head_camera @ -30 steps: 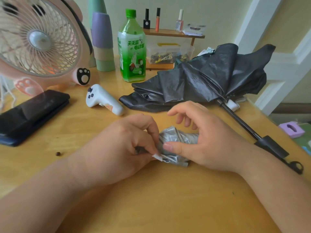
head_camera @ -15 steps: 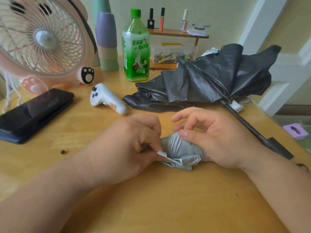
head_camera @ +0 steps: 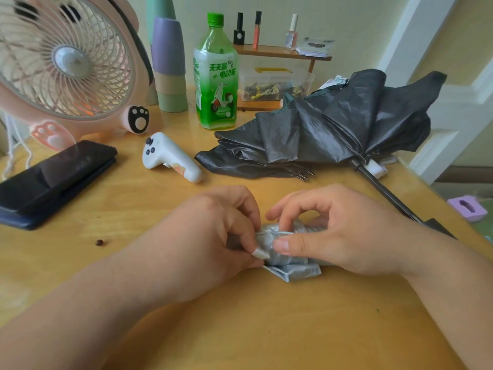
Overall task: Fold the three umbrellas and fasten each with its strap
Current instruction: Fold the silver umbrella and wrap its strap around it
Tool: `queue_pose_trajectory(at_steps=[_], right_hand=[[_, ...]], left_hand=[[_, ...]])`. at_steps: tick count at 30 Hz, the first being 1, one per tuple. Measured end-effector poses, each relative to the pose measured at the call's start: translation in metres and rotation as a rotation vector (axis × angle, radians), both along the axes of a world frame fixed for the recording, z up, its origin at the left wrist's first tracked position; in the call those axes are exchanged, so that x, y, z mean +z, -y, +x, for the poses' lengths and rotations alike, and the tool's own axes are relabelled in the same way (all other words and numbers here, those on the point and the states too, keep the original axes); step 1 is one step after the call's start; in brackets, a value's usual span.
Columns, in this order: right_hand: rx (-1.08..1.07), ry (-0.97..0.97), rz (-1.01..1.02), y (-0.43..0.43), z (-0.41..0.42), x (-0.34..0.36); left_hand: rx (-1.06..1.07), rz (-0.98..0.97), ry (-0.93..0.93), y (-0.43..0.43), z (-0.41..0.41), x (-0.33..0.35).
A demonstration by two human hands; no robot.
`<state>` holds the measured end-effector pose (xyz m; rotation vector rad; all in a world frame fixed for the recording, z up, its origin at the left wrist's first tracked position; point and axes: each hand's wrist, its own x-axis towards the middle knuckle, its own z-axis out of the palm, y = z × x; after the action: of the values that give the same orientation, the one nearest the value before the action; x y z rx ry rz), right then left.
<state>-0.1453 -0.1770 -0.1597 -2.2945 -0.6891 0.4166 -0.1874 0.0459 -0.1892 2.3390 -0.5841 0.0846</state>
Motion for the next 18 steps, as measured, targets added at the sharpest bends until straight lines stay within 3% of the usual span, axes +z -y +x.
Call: queue_pose_trajectory(at_steps=[4,11,18], right_hand=[[0.061,0.045,-0.192,-0.011,0.005,0.01],[0.041,-0.099,0.073,-0.008,0.003,-0.007],[0.005,-0.053,0.086,-0.008,-0.002,-0.009]], left_hand=[[-0.021,0.005,-0.074,-0.001,0.004,0.006],[-0.056,0.012,-0.055,-0.007,0.004,0.007],[-0.099,0.029,0.147,-0.005,-0.006,-0.005]])
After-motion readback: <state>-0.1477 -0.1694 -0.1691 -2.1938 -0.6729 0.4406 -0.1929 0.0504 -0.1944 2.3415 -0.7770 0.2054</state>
